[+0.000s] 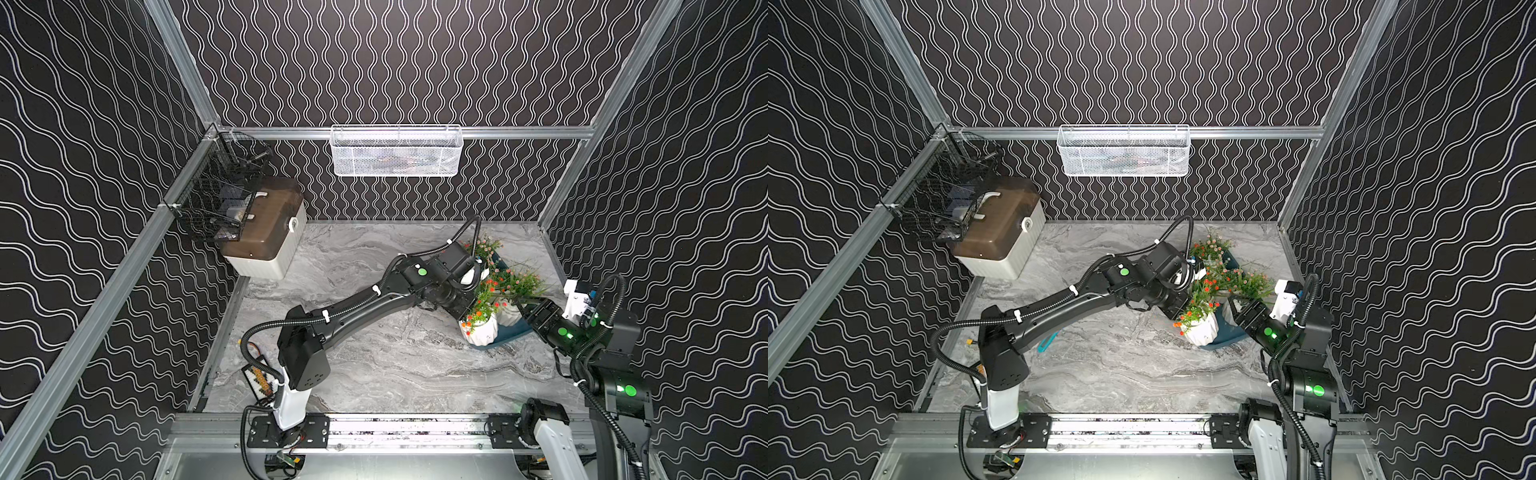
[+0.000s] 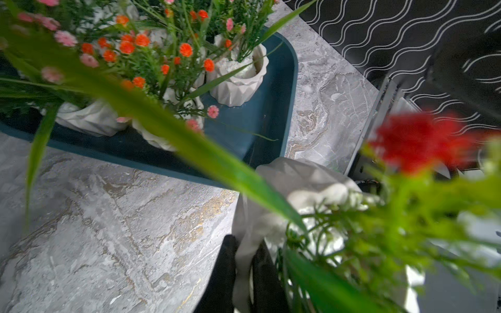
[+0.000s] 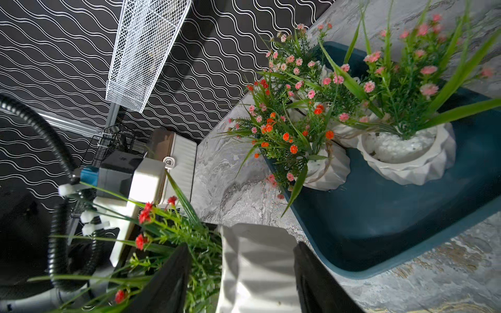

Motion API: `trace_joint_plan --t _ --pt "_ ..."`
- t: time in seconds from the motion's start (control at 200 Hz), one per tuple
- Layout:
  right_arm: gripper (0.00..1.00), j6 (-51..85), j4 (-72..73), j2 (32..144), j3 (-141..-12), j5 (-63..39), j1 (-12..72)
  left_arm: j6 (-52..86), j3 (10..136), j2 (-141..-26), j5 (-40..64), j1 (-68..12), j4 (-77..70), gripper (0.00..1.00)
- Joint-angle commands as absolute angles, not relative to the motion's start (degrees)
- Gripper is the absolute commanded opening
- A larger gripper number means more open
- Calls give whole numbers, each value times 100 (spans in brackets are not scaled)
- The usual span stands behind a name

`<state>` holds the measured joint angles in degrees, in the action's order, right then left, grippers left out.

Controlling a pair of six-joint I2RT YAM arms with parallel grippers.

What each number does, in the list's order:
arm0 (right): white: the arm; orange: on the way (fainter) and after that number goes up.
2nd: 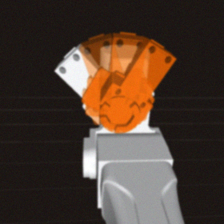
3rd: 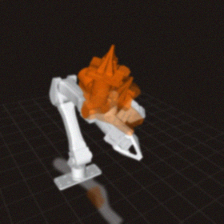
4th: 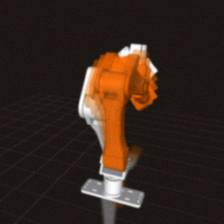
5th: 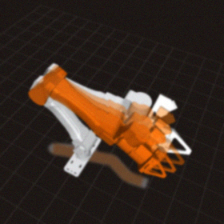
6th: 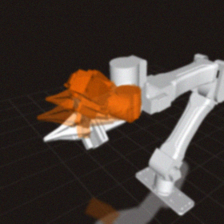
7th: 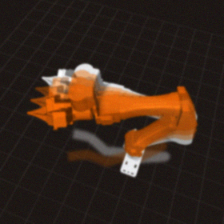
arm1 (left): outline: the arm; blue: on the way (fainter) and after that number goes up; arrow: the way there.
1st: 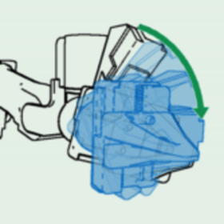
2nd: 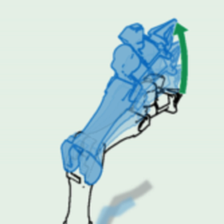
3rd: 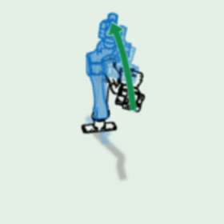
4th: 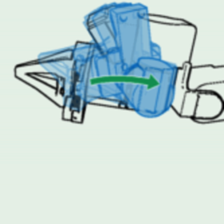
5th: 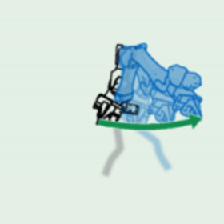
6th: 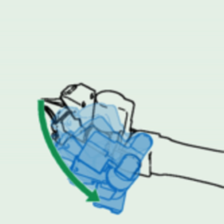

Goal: Put the potted gypsophila into the storage box
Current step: Place the baby's breath potted plant at the storage box.

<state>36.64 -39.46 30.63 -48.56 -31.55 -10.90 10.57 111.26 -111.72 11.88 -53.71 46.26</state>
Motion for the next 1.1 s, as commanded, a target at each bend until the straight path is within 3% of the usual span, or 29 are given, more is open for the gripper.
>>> trace_joint_plan --t 0.0,0.656,0.916,1.091 --pt "63 3724 -3966 3072 -4896 -3129 -1085 966 11326 -11338 1365 -5427 4649 0" --pt "63 3463 -4278 3078 -5131 -2801 -1087 1139 12353 -12473 726 -5467 4518 0" --pt "64 3288 -4967 2912 -5396 -1781 -1085 1125 12676 -12838 541 -5440 4502 0" --pt "64 3059 -5226 3002 -5469 -1670 -1085 1191 12694 -12957 526 -5397 4383 0"
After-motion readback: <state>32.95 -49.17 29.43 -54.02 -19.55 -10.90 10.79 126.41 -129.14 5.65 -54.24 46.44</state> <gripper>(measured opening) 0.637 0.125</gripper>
